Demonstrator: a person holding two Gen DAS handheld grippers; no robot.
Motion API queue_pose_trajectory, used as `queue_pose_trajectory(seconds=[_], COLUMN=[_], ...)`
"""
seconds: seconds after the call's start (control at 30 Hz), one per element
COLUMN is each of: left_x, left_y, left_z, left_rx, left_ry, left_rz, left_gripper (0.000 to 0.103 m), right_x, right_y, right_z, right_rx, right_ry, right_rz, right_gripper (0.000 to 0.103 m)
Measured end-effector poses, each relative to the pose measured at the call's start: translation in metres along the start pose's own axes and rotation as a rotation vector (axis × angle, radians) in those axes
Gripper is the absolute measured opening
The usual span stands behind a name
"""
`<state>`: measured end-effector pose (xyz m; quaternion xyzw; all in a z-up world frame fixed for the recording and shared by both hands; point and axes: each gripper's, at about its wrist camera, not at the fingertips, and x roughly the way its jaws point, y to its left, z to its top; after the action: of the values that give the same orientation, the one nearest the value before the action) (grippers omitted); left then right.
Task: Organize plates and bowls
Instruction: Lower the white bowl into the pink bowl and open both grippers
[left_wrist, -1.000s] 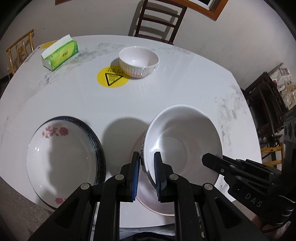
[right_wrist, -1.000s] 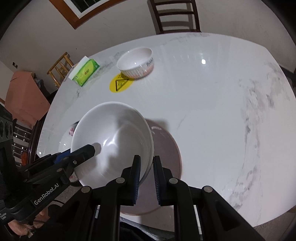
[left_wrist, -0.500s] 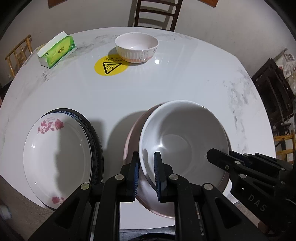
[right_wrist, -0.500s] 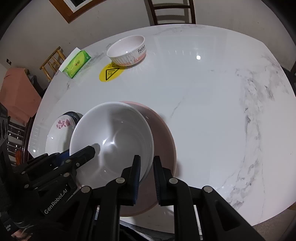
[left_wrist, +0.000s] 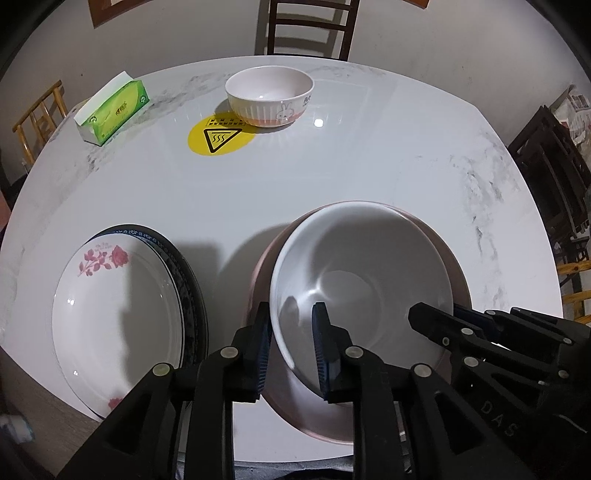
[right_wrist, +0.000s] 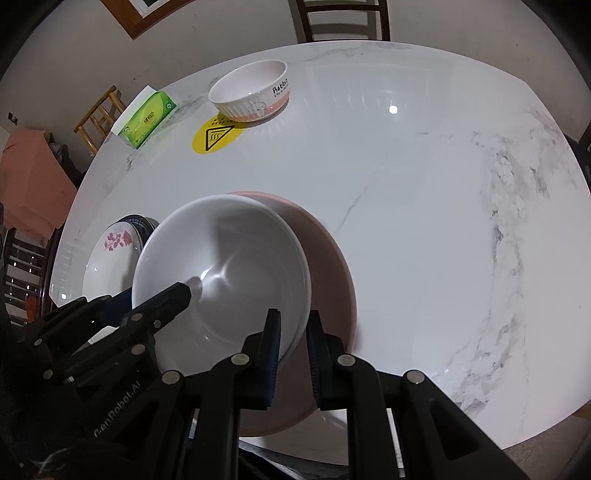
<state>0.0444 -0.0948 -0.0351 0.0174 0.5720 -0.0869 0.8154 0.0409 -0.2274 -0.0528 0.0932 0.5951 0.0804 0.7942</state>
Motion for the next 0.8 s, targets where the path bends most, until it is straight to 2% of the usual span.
queue_pose_trajectory(seconds=[0.33,0.8], left_x=[-0.0003,-0.0001], left_y=[-0.003,-0.0075], left_z=[0.0012,0.0023], left_rx=[0.016,0.041], left_ry=[-0.006,-0.008], left_rz=[0.003,0.02], left_gripper=[0.033,0.036], right_x=[0.0041,-0.0018], right_y=[0.0002,-0.0052], right_z=[0.0009,-0.0008], right_rx=[0.012,0.027], right_ry=[0.013,0.009], right_rz=[0.006,0.028], right_gripper=[0.018,0.018])
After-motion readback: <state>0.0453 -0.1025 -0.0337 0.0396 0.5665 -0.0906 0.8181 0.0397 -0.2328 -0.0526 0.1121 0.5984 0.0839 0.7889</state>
